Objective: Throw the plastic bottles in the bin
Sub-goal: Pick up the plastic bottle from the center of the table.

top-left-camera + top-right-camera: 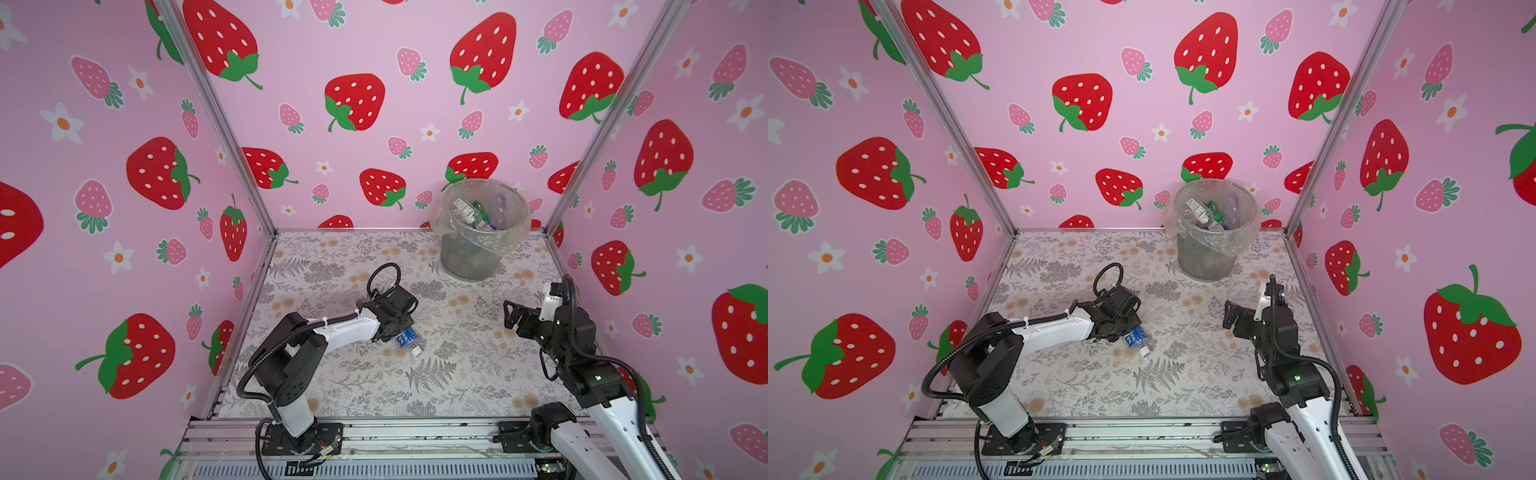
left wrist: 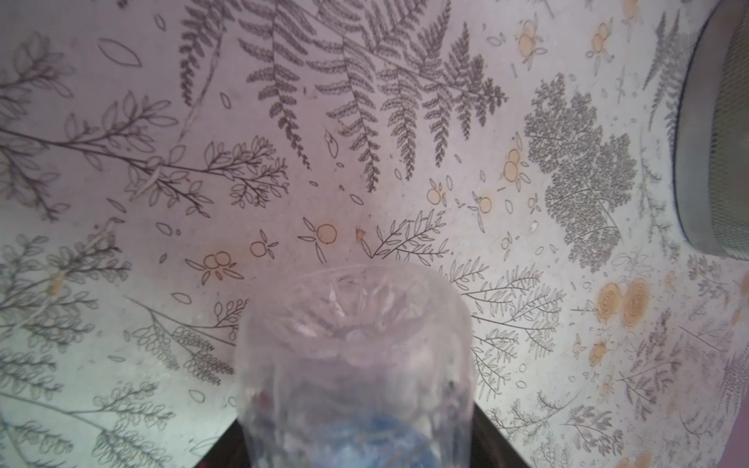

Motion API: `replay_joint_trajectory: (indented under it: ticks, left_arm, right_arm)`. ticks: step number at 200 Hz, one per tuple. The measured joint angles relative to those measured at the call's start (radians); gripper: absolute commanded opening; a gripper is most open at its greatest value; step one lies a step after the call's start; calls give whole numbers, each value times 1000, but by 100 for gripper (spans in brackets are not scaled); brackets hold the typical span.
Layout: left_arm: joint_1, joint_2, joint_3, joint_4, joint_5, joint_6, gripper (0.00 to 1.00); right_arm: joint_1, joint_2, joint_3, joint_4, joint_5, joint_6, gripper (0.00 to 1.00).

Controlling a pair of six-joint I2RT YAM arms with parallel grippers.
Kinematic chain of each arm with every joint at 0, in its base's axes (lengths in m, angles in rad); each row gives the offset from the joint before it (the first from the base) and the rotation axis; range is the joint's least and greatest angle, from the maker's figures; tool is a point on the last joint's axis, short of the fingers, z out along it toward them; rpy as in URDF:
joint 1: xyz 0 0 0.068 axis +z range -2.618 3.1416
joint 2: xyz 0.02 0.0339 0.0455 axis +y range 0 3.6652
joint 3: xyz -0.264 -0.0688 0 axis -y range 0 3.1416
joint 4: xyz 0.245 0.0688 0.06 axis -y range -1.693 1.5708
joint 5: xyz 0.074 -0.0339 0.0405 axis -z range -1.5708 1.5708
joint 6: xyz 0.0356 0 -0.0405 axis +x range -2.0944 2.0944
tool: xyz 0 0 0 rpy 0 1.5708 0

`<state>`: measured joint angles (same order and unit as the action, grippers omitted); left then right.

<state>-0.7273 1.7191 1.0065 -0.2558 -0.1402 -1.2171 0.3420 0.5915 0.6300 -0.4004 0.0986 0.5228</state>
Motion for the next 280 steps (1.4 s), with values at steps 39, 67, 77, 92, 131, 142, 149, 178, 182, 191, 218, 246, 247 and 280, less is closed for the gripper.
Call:
replay_joint_trajectory:
  ticks: [39, 67, 77, 92, 131, 142, 149, 178, 182, 191, 218, 246, 247, 280]
  left_arm:
    - [29, -10, -2, 45, 45, 70, 64]
    - [43, -18, -2, 56, 69, 115, 65]
    - [45, -28, -2, 55, 73, 130, 65]
    - [47, -53, -2, 55, 77, 154, 65]
    - [65, -141, -2, 49, 86, 206, 65]
    - [76, -164, -2, 44, 88, 219, 66]
    - [82, -178, -2, 41, 89, 225, 66]
    - [101, -230, -2, 23, 89, 254, 66]
    - [102, -237, 0, 19, 89, 259, 66]
    - [105, -248, 3, 9, 89, 271, 66]
    - [109, -275, 31, -6, 93, 312, 66]
    - [116, -286, 82, -7, 122, 357, 66]
    - [116, -286, 84, -7, 123, 359, 66]
    - [122, -286, 159, -6, 159, 410, 66]
  right_arm:
    - [0, 53, -22, 29, -7, 3, 99]
    - [0, 88, -48, 53, -11, 8, 99]
    - [0, 93, -61, 65, -12, 11, 99]
    - [0, 102, -82, 85, -12, 17, 99]
    - [0, 150, -130, 135, -18, 41, 99]
    - [0, 169, -137, 142, -21, 45, 99]
    - [0, 180, -138, 145, -22, 47, 99]
    - [0, 209, -137, 161, -35, 52, 99]
    - [0, 210, -137, 162, -38, 53, 99]
    - [0, 210, -137, 164, -41, 53, 99]
    - [0, 209, -137, 175, -49, 53, 99]
    - [0, 211, -137, 176, -60, 55, 99]
    - [0, 211, -137, 176, -60, 55, 99]
    - [0, 212, -138, 176, -67, 60, 99]
